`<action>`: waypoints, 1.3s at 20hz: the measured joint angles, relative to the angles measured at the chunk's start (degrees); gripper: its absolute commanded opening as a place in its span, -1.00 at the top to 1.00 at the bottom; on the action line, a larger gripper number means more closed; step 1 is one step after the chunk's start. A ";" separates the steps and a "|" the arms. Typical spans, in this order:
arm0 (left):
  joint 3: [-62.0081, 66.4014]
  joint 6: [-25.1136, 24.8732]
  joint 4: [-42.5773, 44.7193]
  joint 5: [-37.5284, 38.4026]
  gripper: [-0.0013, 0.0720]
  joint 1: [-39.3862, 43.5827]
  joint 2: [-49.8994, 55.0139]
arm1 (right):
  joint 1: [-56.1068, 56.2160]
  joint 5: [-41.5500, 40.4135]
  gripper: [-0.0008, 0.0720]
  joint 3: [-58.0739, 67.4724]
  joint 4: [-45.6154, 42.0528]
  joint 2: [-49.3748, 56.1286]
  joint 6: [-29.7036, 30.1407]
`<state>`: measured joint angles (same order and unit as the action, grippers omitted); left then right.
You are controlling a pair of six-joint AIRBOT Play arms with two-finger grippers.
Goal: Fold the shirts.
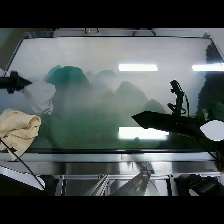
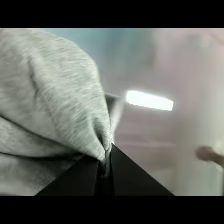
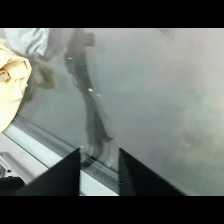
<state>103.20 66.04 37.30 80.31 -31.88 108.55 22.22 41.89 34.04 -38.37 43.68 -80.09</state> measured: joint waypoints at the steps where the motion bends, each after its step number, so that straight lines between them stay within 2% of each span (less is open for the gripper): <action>1: 2.36 0.35 -4.48 2.12 0.96 1.64 -1.25 | 0.00 0.02 0.89 0.00 -0.11 0.00 0.04; 4: 8.11 0.44 -18.18 6.51 0.96 7.96 -6.88 | -1.01 0.50 0.93 0.00 -0.81 -0.02 1.31; 6: 10.49 0.44 -23.54 8.15 0.96 13.09 -10.99 | -3.28 2.49 0.93 0.02 -1.20 -0.48 1.79; 8: 11.76 0.94 -24.37 9.05 0.96 19.30 -14.60 | -6.91 5.51 0.93 0.07 -1.33 -1.44 2.73; 11: 12.52 3.93 -17.03 9.57 0.96 28.85 -17.79 | -13.62 11.50 0.91 0.07 -1.51 -3.82 4.87; 12: 12.52 5.01 -13.51 9.77 0.61 31.93 -18.27 | -16.06 13.70 0.58 0.07 -1.53 -4.79 5.60; 13: 12.15 6.08 -9.60 9.75 -0.07 35.19 -18.67 | -18.25 15.63 -0.25 0.07 -1.55 -5.64 6.25; 14: 11.52 6.95 -6.29 9.62 -0.59 37.92 -18.93 | -20.50 17.53 -0.54 0.07 -1.55 -6.47 6.75; 15: 10.64 7.45 -2.73 9.46 -1.00 40.46 -19.12 | -22.58 19.34 -0.53 0.07 -1.60 -7.06 7.32; 20: 6.29 12.20 17.66 9.86 -0.99 47.12 -19.50 | -28.68 27.69 -0.52 -0.07 -2.82 -6.67 9.33; 24: -2.45 14.75 25.14 13.03 -0.99 46.36 -19.56 | -29.92 29.68 -0.52 -2.58 -5.81 -2.38 10.21; 25: -5.64 15.04 25.86 13.40 -0.99 45.94 -19.56 | -30.03 29.38 -0.42 -3.69 -6.29 -0.74 10.71; 26: -9.46 15.26 26.67 13.57 -0.99 45.48 -19.56 | -30.08 28.74 -0.22 -4.68 -6.64 0.85 11.28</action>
<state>93.73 81.30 63.96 93.89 13.61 88.99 -7.86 70.63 29.36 -45.01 44.53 -68.82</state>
